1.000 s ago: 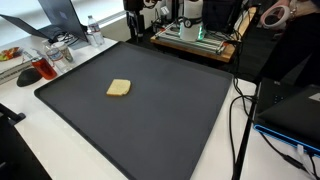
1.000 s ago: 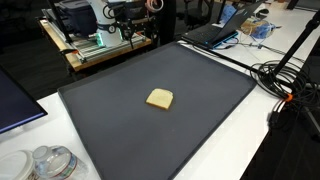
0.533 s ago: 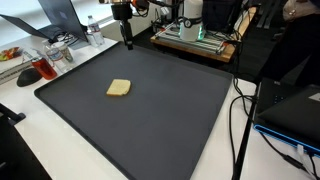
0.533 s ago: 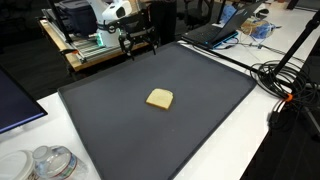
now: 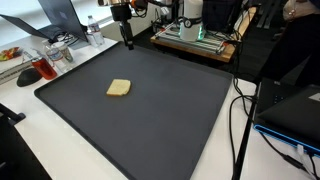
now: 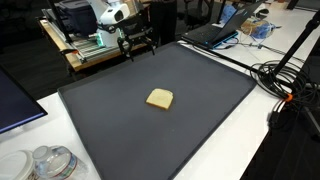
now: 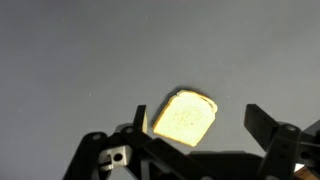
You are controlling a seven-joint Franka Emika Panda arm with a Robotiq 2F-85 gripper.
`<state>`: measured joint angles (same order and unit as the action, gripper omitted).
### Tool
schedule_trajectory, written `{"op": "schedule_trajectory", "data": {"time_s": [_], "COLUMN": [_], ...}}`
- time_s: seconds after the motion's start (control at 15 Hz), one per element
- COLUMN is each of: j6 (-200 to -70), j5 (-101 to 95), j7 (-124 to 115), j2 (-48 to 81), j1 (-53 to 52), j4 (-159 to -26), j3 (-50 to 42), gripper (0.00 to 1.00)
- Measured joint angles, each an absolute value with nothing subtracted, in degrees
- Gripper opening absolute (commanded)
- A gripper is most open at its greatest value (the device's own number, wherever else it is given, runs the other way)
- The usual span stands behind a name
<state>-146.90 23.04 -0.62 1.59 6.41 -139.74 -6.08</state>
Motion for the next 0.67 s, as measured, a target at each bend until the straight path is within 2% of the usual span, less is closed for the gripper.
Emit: {"op": "schedule_trajectory", "data": {"time_s": [0.33,0.67], "j6": [-137.34,-130.82], "j5": [29.39,29.34], "j7": [13.03,14.43], "j2": [6.90,15.43], "j1": [10.66,14.15], "j4": [-132.44,-121.69], "j3": [-8.28,-8.63], "gripper": [1.00,1.00]}}
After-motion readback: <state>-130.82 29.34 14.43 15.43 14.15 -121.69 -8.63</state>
